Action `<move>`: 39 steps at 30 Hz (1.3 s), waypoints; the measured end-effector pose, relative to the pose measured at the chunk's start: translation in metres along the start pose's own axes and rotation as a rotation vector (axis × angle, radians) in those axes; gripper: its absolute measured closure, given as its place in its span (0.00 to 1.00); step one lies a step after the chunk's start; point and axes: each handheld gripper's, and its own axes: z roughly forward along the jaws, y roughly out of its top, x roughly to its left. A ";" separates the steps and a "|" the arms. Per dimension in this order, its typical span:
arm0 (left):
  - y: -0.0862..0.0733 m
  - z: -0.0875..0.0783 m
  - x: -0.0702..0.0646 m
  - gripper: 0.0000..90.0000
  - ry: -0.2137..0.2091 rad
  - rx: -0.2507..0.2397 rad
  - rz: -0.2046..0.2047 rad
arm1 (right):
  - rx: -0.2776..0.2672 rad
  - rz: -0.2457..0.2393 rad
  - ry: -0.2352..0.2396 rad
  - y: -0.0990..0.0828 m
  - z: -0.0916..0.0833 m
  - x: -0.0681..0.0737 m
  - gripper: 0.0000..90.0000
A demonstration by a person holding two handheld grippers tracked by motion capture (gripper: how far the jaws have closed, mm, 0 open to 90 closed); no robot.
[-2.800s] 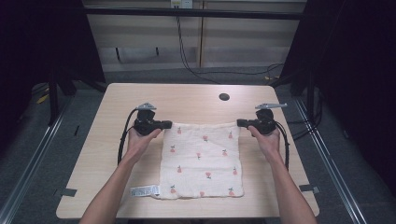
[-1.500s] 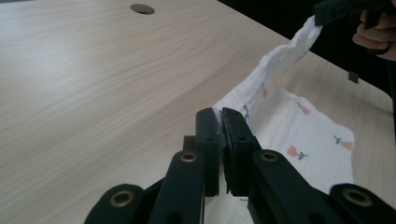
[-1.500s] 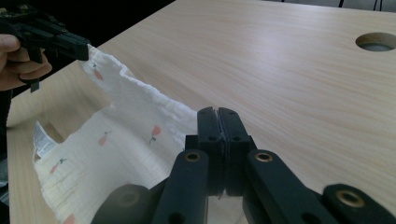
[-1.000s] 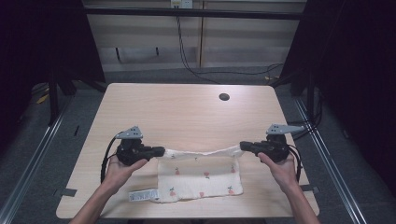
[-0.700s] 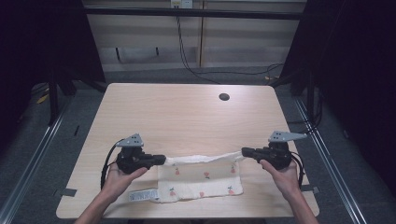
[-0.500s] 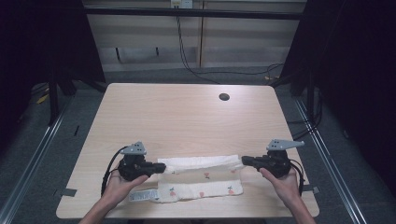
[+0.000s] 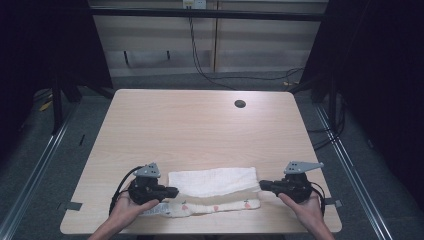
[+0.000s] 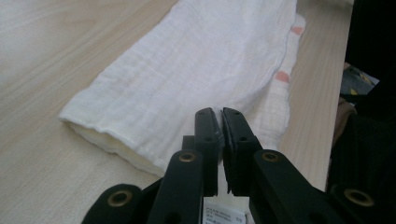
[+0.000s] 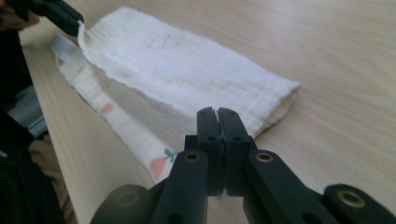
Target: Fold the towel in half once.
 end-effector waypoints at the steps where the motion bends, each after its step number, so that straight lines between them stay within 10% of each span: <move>1: 0.000 -0.002 -0.003 0.95 -0.013 -0.017 0.004 | 0.001 -0.004 0.000 0.000 -0.001 0.002 0.99; 12: -0.020 0.013 -0.011 0.91 -0.061 0.142 0.028 | 0.118 -0.030 -0.006 -0.022 0.011 0.011 0.98; 23: -0.006 0.001 -0.001 0.67 -0.108 0.012 -0.012 | 0.099 -0.025 0.009 -0.015 0.001 0.014 0.69; 30: 0.016 0.001 0.020 0.73 0.019 0.000 0.021 | 0.077 -0.028 -0.029 0.005 0.020 0.006 0.69; 34: 0.010 0.023 0.033 0.74 0.016 0.060 -0.012 | 0.107 -0.023 -0.145 0.013 0.044 -0.003 0.64; 39: 0.004 0.031 0.032 0.72 0.024 0.103 -0.008 | 0.114 0.003 -0.155 0.026 0.060 -0.023 0.61</move>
